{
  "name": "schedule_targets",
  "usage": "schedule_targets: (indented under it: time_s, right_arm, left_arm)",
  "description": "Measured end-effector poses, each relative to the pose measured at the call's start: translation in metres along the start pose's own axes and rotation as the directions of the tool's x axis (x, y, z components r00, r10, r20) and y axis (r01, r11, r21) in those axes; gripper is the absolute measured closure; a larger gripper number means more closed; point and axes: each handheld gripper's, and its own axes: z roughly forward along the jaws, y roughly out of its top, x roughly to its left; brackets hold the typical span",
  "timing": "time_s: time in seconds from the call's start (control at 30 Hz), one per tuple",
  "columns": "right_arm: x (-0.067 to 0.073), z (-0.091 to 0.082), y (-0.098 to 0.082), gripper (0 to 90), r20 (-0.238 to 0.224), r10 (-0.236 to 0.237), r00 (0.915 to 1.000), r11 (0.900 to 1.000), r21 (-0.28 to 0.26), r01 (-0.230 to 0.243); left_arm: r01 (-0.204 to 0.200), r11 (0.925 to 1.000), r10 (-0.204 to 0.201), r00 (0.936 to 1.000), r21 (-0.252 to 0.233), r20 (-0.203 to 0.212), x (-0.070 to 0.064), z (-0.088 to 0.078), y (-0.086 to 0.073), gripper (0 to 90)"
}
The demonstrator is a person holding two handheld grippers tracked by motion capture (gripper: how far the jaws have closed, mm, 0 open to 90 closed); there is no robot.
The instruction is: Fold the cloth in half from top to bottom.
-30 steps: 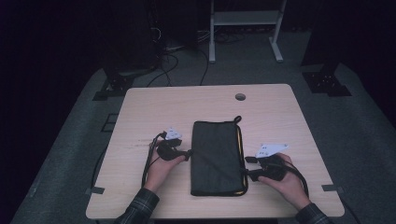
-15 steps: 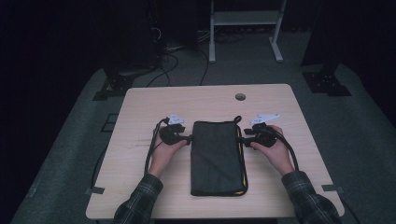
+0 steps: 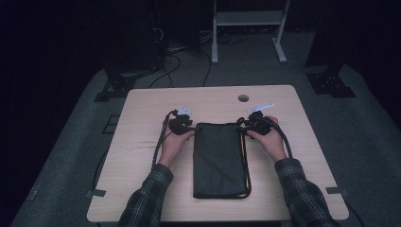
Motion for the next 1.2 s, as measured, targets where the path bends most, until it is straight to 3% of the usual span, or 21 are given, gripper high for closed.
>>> schedule_targets:
  time_s: [0.1,0.17,0.47,0.63,0.77,0.97,1.2]
  right_arm:
    - [-0.006,0.005,0.000,45.9,0.010,0.019,0.9998,1.000,-0.008,-0.019]
    - [-0.009,0.009,-0.001,45.9,-0.001,0.030,0.9995,0.999,0.020,-0.030]
    - [-0.007,0.023,0.000,51.0,-0.014,0.023,0.9996,0.999,0.045,-0.022]
    - [-0.006,0.024,-0.001,74.1,-0.052,0.047,0.9976,0.998,0.033,-0.045]
    - [-0.004,0.020,0.001,80.1,-0.053,0.052,0.9972,0.998,0.044,-0.050]
    - [0.005,-0.006,0.004,80.8,-0.083,0.016,0.9965,1.000,-0.022,-0.018]
    - [0.021,-0.036,-0.008,81.0,-0.134,-0.037,0.9904,0.996,-0.085,0.026]
  left_arm:
    - [0.003,0.9999,-0.003,1.0000,0.017,0.008,0.002,0.006,0.002,41.8]
    - [0.003,0.9997,-0.003,1.0000,0.025,0.004,0.003,0.009,0.003,43.9]
    - [0.000,0.9990,-0.001,0.9996,0.046,0.028,0.005,0.016,-0.001,51.5]
    - [0.006,0.9990,-0.009,0.9982,0.043,0.059,0.002,0.016,-0.001,70.9]
    - [0.012,0.9998,-0.013,0.9970,0.018,0.077,0.000,0.008,0.002,80.8]
    - [0.001,0.9992,0.004,0.9911,-0.040,0.133,-0.009,-0.018,0.008,81.8]
    - [-0.034,0.9955,0.049,0.9837,-0.088,0.173,-0.027,-0.054,-0.002,81.8]
